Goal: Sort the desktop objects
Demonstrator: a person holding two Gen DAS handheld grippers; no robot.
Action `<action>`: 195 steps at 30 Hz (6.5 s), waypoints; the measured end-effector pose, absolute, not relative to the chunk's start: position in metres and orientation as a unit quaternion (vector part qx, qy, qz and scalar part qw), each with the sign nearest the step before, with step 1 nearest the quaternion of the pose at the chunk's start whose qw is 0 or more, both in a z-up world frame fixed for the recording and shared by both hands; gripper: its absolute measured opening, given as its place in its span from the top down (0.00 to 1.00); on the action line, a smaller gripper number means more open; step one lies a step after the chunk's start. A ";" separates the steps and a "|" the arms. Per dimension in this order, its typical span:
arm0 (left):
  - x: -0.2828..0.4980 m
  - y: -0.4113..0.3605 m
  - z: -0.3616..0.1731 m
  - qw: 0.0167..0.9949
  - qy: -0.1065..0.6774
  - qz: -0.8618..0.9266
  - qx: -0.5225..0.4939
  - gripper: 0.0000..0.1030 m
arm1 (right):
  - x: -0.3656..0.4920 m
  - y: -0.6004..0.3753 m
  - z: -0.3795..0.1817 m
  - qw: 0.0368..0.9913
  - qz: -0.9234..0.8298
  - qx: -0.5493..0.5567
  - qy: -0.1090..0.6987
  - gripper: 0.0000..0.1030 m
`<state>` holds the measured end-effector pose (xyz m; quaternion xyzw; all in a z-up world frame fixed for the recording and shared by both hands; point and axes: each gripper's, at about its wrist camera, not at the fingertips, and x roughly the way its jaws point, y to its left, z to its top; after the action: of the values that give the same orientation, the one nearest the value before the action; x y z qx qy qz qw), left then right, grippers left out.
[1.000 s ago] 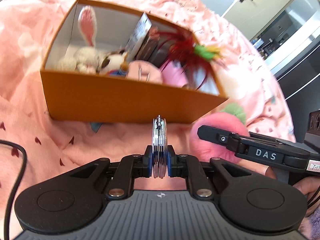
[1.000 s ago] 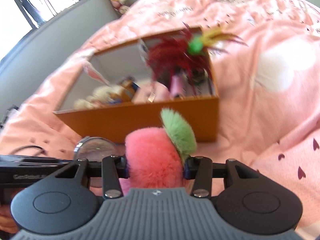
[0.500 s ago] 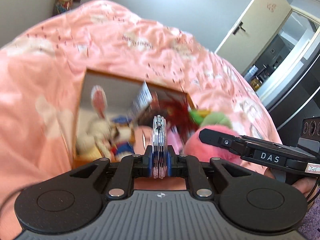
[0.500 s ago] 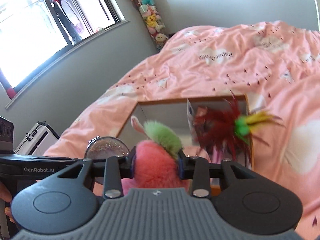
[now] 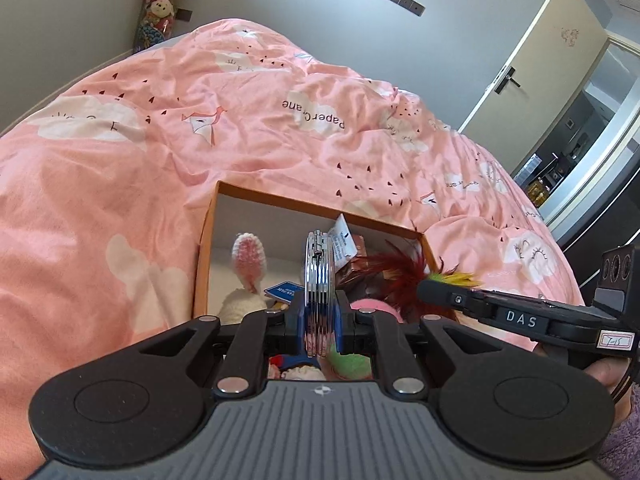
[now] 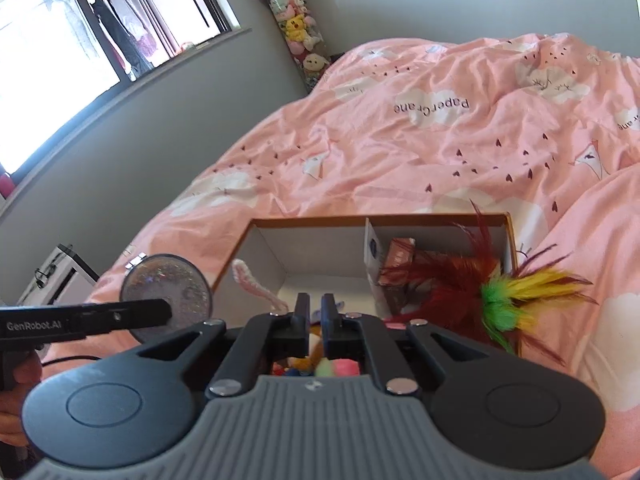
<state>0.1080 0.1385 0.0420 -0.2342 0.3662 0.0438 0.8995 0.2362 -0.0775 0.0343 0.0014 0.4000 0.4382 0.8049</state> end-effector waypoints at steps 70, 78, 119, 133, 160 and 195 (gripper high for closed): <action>0.204 0.141 0.010 0.898 0.397 0.006 -0.188 0.86 | 0.272 -0.065 0.027 0.828 0.433 0.003 0.356 0.87; 0.221 0.115 -0.018 0.883 0.433 -0.023 -0.183 0.86 | 0.262 -0.111 0.007 0.835 0.388 0.013 0.389 0.86; 0.228 0.099 -0.034 0.891 0.425 0.070 -0.143 0.67 | 0.249 -0.106 -0.012 0.841 0.368 -0.005 0.396 0.72; 0.149 0.054 0.016 0.944 0.313 0.093 -0.046 0.37 | 0.192 -0.102 0.015 0.887 0.345 -0.043 0.306 0.52; 0.120 0.038 -0.037 0.918 0.350 0.187 -0.009 0.18 | 0.174 -0.109 -0.022 0.891 0.329 -0.089 0.299 0.30; 0.121 0.050 -0.056 0.912 0.357 0.197 -0.052 0.02 | 0.183 -0.110 -0.037 0.891 0.318 -0.053 0.321 0.21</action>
<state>0.1208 0.0504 -0.0556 -0.0522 0.3573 0.1966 0.9116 0.1827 -0.1100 -0.0374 -0.0525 0.3208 0.3183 0.8905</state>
